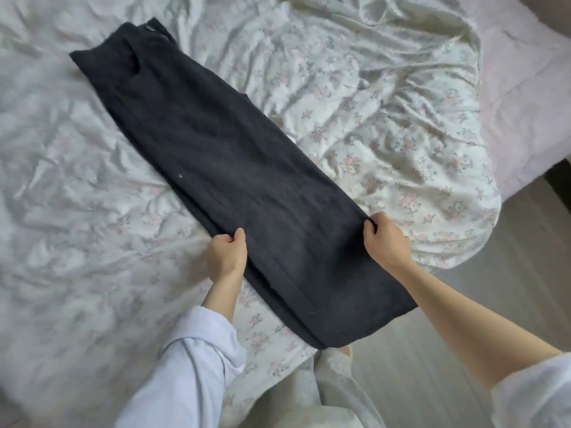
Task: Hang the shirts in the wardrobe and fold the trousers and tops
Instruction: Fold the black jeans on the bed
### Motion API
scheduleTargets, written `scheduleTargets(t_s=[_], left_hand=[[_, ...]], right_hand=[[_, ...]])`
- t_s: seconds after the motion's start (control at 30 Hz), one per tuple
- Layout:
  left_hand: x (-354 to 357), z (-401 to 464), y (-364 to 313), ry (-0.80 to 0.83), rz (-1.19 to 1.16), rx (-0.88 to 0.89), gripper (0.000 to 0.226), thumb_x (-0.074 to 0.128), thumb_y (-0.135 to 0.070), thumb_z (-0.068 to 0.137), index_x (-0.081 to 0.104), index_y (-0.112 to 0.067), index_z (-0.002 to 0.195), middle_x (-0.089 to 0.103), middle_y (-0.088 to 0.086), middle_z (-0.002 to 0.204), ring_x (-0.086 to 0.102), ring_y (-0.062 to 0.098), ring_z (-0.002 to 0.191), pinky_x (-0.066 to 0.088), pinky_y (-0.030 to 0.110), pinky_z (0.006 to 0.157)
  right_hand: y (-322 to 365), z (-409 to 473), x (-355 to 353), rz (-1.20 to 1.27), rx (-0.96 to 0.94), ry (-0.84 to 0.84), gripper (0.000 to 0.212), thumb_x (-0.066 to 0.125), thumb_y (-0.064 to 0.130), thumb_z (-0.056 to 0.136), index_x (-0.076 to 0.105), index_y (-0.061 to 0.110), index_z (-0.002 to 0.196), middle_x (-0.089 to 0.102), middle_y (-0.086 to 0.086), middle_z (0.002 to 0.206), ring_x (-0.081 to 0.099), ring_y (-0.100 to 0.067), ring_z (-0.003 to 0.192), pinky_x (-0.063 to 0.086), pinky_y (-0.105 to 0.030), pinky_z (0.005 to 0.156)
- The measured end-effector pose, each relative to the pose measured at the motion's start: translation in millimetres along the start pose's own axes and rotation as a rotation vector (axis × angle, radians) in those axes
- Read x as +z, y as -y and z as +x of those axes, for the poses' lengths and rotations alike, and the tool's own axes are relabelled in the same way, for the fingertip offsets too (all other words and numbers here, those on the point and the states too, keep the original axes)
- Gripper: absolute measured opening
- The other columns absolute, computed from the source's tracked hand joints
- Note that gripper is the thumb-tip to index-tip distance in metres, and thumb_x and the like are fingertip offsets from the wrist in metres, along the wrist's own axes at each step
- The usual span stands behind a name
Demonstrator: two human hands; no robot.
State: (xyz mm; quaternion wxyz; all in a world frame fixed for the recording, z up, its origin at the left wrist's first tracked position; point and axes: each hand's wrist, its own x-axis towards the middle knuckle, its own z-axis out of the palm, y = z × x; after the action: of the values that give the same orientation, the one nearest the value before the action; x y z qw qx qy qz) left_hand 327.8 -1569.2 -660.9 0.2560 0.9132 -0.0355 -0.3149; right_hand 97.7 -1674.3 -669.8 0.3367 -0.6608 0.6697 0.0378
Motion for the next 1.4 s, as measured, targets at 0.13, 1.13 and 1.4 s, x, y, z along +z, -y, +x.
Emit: scheduleTargets(t_s=[0.13,1.13,1.4], left_hand=[[6.7,-19.2,10.1,-0.015,0.069,-0.011,0.041,0.048,-0.027,0.093,0.048,0.000,0.062,0.060,0.019,0.078,0.058,0.037,0.084,0.041,0.035,0.064],[65.2,-163.8,131.4,0.468,-0.183,-0.076,0.020,0.056,-0.022,0.091,0.058,-0.001,0.091,0.064,0.011,0.084,0.061,0.026,0.083,0.049,0.038,0.083],[63.7,-161.8,126.6,-0.007,0.295,-0.062,0.036,0.057,-0.030,0.084,0.049,-0.003,0.107,0.055,0.016,0.111,0.051,0.036,0.107,0.041,0.044,0.082]], right_hand=[[-9.8,-6.2,-1.8,-0.006,-0.100,0.008,0.025,0.036,0.022,0.098,0.051,0.008,0.113,0.059,-0.009,0.102,0.054,-0.032,0.097,0.044,-0.047,0.087],[-167.2,-52.7,-16.1,-0.417,0.198,0.437,0.014,0.036,0.018,0.095,0.044,0.009,0.101,0.058,-0.012,0.107,0.050,-0.028,0.088,0.042,-0.038,0.083],[-134.5,-67.5,-1.3,-0.413,-0.004,0.132,0.054,0.036,0.003,0.083,0.031,0.014,0.135,0.038,-0.010,0.137,0.038,-0.031,0.123,0.030,-0.043,0.100]])
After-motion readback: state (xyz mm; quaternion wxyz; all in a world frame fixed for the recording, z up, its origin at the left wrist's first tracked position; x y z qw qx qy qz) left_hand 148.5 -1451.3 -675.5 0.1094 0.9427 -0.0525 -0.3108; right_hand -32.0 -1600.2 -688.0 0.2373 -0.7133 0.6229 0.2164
